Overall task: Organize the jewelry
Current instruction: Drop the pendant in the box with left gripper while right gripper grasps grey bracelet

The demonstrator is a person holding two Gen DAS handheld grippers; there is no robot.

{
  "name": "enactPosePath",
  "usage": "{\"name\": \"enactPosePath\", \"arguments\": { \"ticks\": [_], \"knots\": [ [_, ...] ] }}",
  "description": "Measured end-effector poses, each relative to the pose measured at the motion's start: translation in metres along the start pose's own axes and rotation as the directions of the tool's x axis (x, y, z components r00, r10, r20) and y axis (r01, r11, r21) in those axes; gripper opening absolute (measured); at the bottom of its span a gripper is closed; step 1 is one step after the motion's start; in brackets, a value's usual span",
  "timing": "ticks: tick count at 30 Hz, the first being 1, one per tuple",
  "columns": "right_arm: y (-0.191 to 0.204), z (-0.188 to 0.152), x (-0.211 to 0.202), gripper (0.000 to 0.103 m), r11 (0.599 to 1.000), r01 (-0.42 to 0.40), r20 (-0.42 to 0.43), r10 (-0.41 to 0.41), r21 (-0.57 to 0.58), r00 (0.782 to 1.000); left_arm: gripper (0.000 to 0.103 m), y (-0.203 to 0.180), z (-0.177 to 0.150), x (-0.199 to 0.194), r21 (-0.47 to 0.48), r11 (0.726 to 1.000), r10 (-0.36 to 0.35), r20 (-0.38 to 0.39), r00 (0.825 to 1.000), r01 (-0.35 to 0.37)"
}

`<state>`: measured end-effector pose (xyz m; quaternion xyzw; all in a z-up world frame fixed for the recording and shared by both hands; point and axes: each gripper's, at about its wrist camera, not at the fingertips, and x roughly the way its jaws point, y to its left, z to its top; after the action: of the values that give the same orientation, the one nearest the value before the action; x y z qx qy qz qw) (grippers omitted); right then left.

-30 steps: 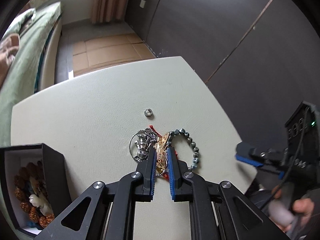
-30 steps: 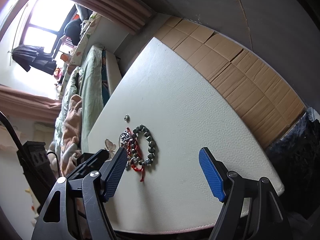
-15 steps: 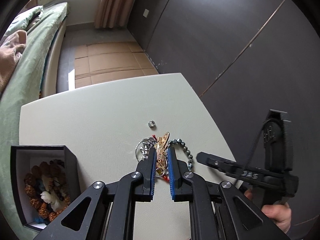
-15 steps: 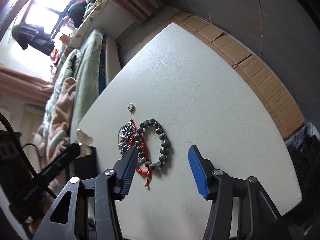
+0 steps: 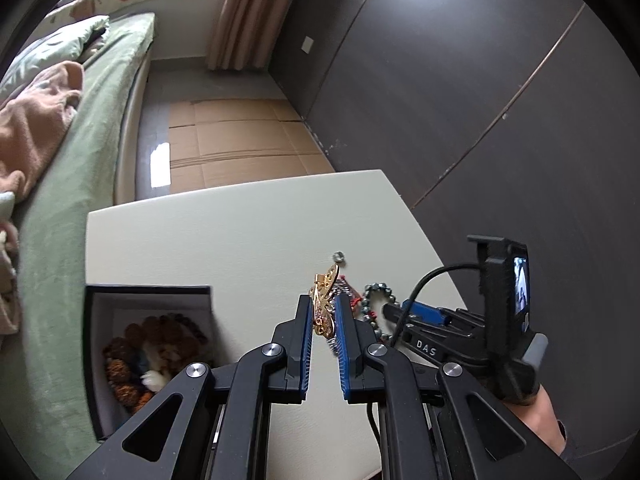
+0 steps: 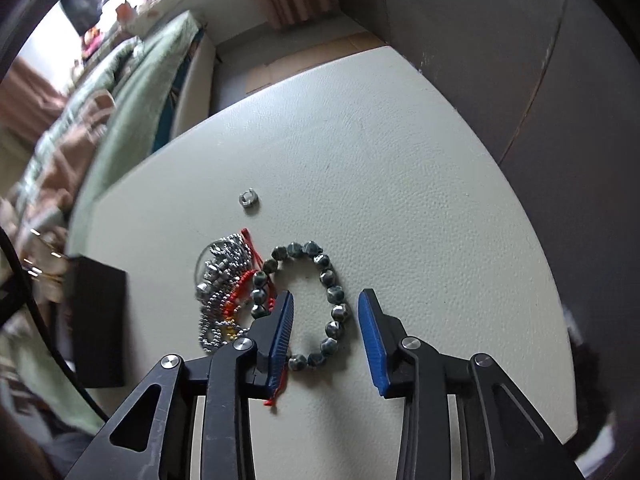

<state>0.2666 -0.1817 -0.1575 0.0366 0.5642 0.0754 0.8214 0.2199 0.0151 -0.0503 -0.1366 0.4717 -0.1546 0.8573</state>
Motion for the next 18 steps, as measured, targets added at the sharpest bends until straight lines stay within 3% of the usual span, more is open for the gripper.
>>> {"name": "enactPosePath", "arguments": {
  "ticks": [3, 5, 12, 18],
  "knots": [
    [0.009, -0.003, -0.001, 0.013, 0.993, 0.103, 0.018, -0.103, -0.056, 0.995, 0.012, 0.011, -0.004, -0.010, -0.010, 1.000, 0.015, 0.010, 1.000, -0.015],
    [0.009, -0.004, -0.002, 0.011, 0.992, 0.108, 0.023, -0.106, -0.068, 0.994, 0.012, 0.020, -0.005, -0.017, -0.017, 1.000, 0.021, 0.018, 1.000, -0.021],
    [-0.003, -0.010, -0.038, 0.011, 1.000, -0.012, 0.114, 0.012, -0.008, 0.993, 0.012, 0.048, -0.010, -0.036, -0.054, 0.997, 0.051, 0.042, 0.998, -0.049],
    [-0.007, -0.019, -0.077, 0.011, 0.989, -0.141, 0.227, 0.130, 0.033, 0.965, 0.012, 0.064, -0.015, -0.042, -0.074, 0.995, 0.077, 0.042, 0.996, -0.074]
  ]
}}
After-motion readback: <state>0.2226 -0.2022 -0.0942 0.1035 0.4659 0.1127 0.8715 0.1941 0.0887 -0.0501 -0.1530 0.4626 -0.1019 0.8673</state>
